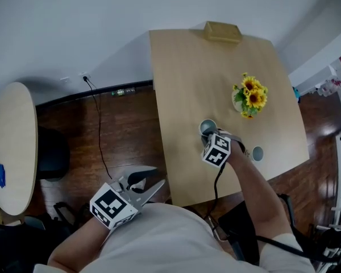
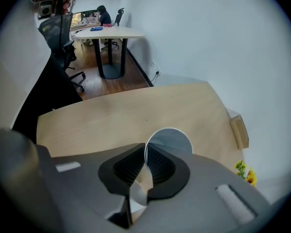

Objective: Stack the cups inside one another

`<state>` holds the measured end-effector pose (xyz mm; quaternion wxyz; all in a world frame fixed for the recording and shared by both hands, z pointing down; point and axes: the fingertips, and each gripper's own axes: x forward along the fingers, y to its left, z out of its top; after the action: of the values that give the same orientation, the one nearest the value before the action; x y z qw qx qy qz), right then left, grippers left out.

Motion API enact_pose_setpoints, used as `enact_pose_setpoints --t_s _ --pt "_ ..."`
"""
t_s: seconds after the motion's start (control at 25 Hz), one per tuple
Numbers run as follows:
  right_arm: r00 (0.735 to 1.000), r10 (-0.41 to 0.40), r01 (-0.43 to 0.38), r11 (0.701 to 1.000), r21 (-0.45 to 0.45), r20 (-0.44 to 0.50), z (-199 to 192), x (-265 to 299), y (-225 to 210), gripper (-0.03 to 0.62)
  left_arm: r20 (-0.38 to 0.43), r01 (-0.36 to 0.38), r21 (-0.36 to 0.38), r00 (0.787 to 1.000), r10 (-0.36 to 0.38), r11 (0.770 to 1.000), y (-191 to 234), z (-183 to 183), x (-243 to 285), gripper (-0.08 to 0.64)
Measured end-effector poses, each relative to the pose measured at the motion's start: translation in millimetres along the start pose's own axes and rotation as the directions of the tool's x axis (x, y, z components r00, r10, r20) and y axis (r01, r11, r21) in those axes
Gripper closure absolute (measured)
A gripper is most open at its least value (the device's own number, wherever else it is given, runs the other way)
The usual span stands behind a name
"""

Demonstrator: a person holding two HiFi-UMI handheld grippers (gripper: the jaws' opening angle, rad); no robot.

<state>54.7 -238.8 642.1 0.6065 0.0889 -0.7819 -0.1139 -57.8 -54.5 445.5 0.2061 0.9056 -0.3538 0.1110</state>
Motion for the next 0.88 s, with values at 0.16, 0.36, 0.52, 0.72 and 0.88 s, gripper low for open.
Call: enact_pose_setpoints --t_s 0.16,0.36,0.52,0.72,0.88 --pt "0.999 -0.016 0.015 0.999 0.043 0.031 8 -14 -2 0.568 -0.004 0.025 0.013 1.0 -0.025 1.0 7 2 -4 0.448" --pt "0.997 -0.053 0.047 0.994 0.094 0.061 13 -50 -3 0.568 -0.012 0.081 0.055 0.997 -0.081 0.995 7 10 -2 0.448" --pt "0.994 -0.092 0.083 0.986 0.141 0.059 2 -84 -2 0.569 -0.017 0.138 0.086 0.99 -0.137 0.987 2 15 7 0.451" --pt "0.989 -0.145 0.134 0.967 0.216 0.04 -33 -130 -2 0.568 -0.03 0.217 0.123 0.976 -0.215 0.968 -17 21 27 0.455" --pt "0.984 -0.178 0.174 0.945 0.278 -0.011 -78 -160 0 0.569 -0.027 0.261 0.142 0.965 -0.26 0.955 -34 27 42 0.457"
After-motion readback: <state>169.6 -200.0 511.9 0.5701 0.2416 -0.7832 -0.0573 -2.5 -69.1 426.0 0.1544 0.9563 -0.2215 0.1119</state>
